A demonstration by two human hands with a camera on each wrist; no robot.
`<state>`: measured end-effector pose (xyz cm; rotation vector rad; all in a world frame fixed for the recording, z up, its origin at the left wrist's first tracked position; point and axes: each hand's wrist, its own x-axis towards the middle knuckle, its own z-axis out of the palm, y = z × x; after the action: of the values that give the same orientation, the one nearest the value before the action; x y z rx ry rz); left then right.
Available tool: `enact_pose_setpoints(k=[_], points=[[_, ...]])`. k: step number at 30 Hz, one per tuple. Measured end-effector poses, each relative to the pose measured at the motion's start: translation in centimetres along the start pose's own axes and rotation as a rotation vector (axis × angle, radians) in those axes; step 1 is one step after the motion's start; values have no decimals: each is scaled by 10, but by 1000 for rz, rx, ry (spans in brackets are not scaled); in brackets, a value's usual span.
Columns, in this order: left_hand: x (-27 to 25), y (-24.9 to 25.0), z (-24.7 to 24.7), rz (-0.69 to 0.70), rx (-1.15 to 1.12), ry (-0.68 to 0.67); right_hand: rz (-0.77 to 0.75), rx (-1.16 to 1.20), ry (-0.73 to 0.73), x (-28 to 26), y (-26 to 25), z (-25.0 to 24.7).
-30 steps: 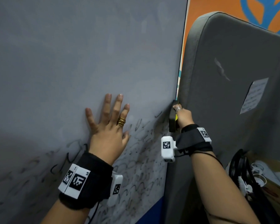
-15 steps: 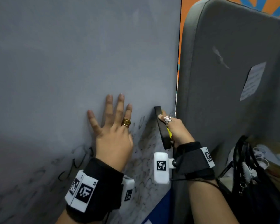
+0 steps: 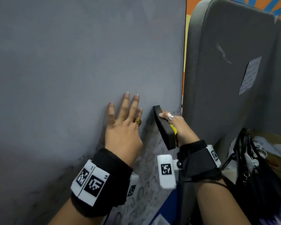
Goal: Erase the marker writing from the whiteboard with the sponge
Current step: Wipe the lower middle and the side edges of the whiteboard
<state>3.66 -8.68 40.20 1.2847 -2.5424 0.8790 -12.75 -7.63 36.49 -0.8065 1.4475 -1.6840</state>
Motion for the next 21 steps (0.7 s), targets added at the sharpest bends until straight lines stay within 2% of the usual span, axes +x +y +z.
enact_pose_setpoints(k=[3,5,8,12,15,21], points=[[-18,-4,-7,-12,14,75,31,-31,-48,-24,11,17],[-39,-8,-10,-113,41,149,28,15,41,-25,12,22],[-61,-22,-6,-210,61,148,-11,58,269,-4,13,18],[-65,-39,6,-189,156,128,-14,69,377,35,31,1],[-64,-45,6,-153,174,125,-36,124,357,5,28,26],[-64,-51,5,-116,117,140,-63,154,88,-64,49,77]])
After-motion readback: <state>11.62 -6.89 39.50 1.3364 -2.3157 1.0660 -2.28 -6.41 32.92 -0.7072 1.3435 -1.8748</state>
